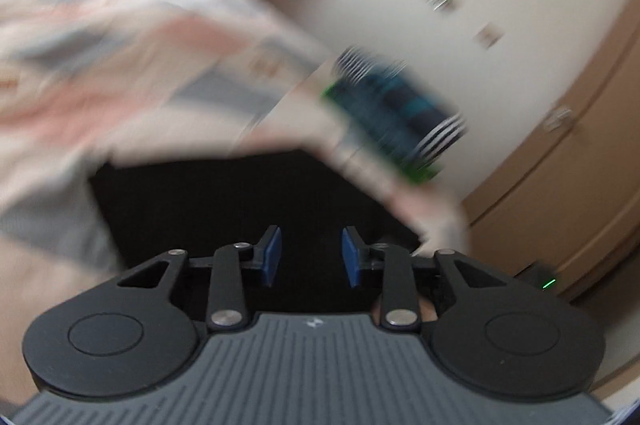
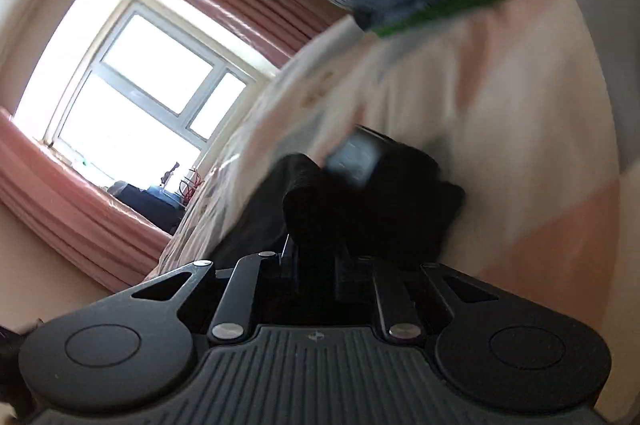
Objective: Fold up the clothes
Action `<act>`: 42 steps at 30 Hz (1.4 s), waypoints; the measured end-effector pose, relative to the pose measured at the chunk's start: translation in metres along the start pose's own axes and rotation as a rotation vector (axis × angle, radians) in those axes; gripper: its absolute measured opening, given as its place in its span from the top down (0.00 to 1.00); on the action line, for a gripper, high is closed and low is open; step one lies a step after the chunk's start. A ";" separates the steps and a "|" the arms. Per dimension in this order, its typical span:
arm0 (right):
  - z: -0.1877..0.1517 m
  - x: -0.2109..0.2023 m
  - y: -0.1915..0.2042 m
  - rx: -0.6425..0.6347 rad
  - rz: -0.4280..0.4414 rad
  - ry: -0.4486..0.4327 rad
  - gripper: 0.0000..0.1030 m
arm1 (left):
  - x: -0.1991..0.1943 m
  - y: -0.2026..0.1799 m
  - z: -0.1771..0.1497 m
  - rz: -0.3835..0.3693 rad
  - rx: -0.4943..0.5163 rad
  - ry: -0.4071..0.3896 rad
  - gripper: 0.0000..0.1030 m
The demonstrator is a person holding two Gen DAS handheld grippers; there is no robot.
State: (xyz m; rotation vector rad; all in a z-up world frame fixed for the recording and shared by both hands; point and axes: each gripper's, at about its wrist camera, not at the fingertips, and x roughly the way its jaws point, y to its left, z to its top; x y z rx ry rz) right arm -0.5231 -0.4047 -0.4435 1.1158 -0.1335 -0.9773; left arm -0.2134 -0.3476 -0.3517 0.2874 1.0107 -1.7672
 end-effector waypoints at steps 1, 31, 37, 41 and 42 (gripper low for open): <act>-0.001 -0.002 0.004 -0.029 0.002 -0.006 0.86 | 0.011 0.004 -0.011 0.027 -0.005 0.001 0.80; 0.036 0.018 0.097 -0.679 -0.150 -0.067 0.63 | 0.000 0.020 0.038 0.167 0.052 -0.202 0.81; 0.035 0.090 0.073 -0.851 -0.322 0.087 0.79 | 0.042 0.050 0.060 0.219 0.066 -0.169 0.90; 0.040 0.096 0.038 -0.767 -0.311 0.083 0.83 | 0.088 0.057 0.064 0.308 0.118 -0.090 0.96; 0.043 0.095 0.032 -0.731 -0.303 0.083 0.79 | 0.098 0.057 0.064 0.334 0.139 -0.077 0.97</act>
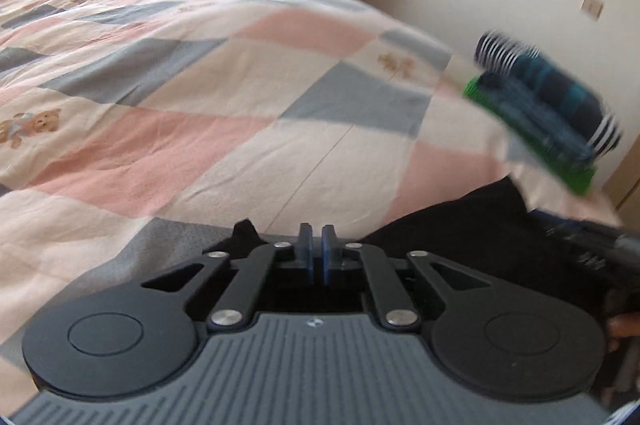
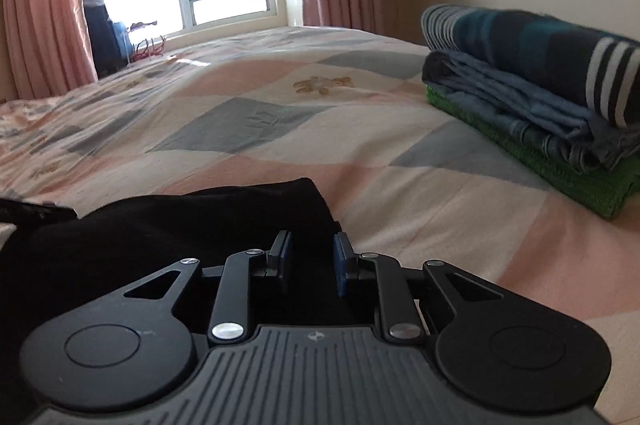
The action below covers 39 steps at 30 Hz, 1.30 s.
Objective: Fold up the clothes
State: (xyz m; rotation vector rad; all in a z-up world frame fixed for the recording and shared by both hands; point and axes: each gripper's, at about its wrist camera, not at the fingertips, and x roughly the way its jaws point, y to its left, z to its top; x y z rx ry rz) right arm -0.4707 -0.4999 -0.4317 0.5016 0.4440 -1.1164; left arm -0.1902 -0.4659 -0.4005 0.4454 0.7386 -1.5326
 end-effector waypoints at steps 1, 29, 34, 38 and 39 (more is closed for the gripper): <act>-0.001 0.002 -0.007 0.038 0.001 0.009 0.71 | 0.005 -0.001 0.000 0.012 0.011 0.007 0.97; -0.050 -0.134 0.071 -0.111 -0.035 -0.013 0.43 | -0.170 -0.095 -0.107 -0.064 0.013 0.079 0.82; -0.053 -0.142 0.060 0.067 -0.007 0.067 0.43 | -0.176 -0.097 -0.110 -0.022 -0.016 0.115 0.82; -0.057 -0.194 0.071 0.112 -0.015 0.007 0.26 | -0.210 -0.103 -0.111 0.016 -0.010 0.078 0.73; -0.061 -0.204 0.075 0.129 -0.017 0.006 0.25 | -0.217 -0.104 -0.112 0.030 -0.012 0.075 0.71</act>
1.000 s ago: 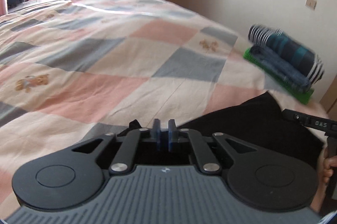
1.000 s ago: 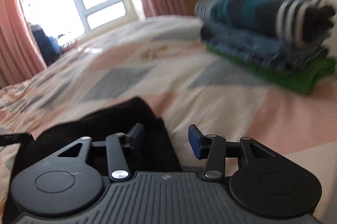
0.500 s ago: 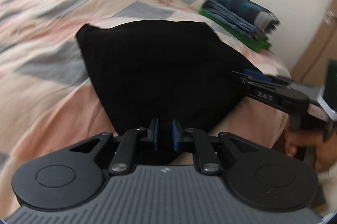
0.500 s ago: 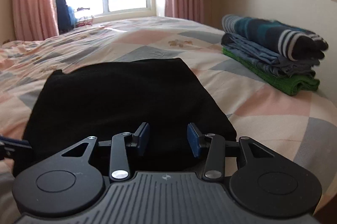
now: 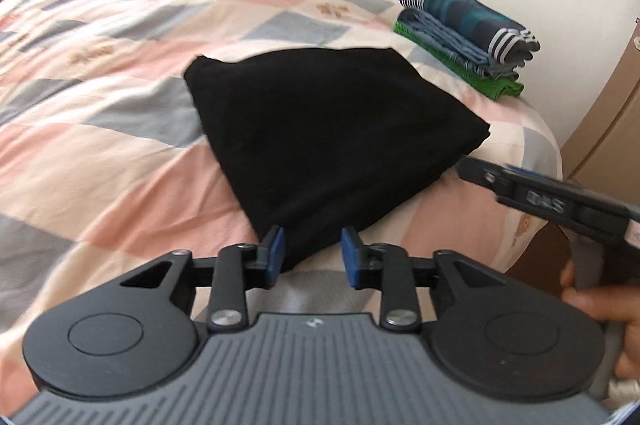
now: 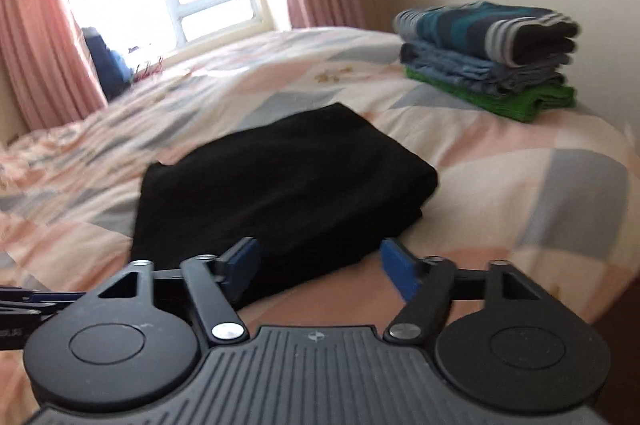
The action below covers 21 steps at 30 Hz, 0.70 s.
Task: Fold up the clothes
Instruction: 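Open both grippers and withdraw them from the folded jeans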
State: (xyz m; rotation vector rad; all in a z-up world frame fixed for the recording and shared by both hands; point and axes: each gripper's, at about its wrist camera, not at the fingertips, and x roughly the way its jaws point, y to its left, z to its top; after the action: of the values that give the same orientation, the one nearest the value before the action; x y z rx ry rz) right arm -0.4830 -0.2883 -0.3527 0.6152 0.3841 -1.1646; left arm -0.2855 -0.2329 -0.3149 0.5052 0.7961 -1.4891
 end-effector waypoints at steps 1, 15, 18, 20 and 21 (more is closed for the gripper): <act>-0.006 -0.010 0.003 0.016 0.000 0.002 0.25 | -0.007 -0.001 -0.003 0.017 -0.004 0.003 0.70; -0.042 -0.111 0.044 0.015 0.003 -0.015 0.06 | -0.100 -0.006 -0.054 0.077 0.011 -0.061 0.41; -0.044 -0.132 0.057 -0.003 -0.008 -0.045 0.03 | -0.117 -0.007 -0.061 0.071 0.023 -0.089 0.38; -0.047 -0.143 0.066 -0.007 -0.014 -0.063 0.02 | -0.128 -0.006 -0.066 0.062 0.026 -0.100 0.38; -0.049 -0.148 0.071 -0.007 -0.014 -0.068 0.02 | -0.133 -0.004 -0.068 0.052 0.022 -0.106 0.37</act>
State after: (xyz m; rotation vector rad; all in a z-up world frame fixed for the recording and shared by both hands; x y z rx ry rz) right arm -0.4685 -0.1303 -0.2875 0.5656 0.3351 -1.1941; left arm -0.2877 -0.0932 -0.2620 0.4565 0.6789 -1.4655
